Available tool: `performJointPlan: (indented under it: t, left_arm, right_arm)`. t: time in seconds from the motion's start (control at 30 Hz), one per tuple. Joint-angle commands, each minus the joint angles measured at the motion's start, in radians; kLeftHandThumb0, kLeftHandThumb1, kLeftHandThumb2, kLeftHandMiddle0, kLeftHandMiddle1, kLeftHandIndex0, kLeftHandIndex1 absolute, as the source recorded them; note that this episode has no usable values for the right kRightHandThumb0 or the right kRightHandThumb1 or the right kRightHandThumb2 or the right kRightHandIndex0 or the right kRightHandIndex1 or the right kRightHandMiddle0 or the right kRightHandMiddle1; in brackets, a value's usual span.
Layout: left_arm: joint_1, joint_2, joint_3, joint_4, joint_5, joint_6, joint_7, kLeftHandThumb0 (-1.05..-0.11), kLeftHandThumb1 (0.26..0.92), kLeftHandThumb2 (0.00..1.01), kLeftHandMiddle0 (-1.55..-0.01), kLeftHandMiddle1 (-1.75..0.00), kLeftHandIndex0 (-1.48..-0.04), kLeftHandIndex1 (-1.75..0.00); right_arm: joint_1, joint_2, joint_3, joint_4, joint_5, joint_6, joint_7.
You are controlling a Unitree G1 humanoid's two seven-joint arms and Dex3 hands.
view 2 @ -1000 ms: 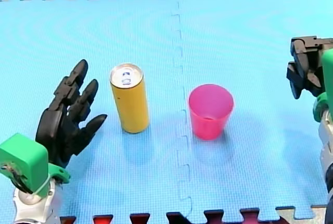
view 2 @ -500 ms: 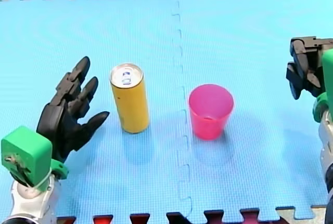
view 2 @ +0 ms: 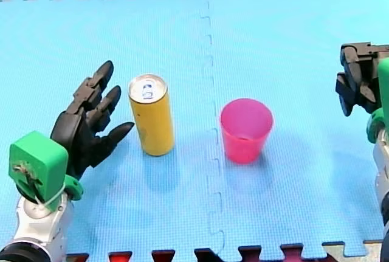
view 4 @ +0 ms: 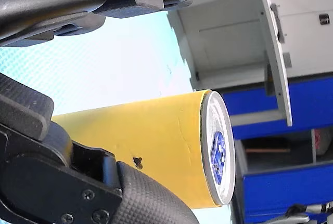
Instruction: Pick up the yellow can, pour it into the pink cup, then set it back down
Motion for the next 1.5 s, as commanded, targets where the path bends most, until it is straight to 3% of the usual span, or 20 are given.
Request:
performJointPlan:
  t: [0.0,0.33,0.63,1.47]
  left_arm:
    - [-0.006,-0.001,0.001,0.005,-0.001,0.0,-0.002,-1.048,0.772,0.0,-0.24,-0.01,-0.19,-0.01]
    - [-0.013,-0.019,-0.015,0.01,0.014,0.005,-0.012,-1.048,0.76,0.0,-0.24,-0.01,-0.19,-0.01]
    - [-0.004,-0.063,-0.021,0.021,0.022,0.021,-0.004,-1.048,0.753,0.0,-0.24,-0.01,-0.19,0.0]
    - [-0.017,-0.065,-0.016,0.023,0.022,0.042,-0.009,-1.048,0.779,0.01,-0.24,-0.01,-0.19,0.0]
  right_arm:
    - [-0.003,-0.006,-0.003,0.0,0.005,-0.006,-0.001]
    - [-0.002,-0.01,-0.003,-0.002,0.007,-0.01,0.006]
    - [-0.002,-0.015,-0.004,-0.003,0.011,-0.015,0.013]
    - [0.002,-0.024,-0.013,-0.004,0.018,-0.02,0.016]
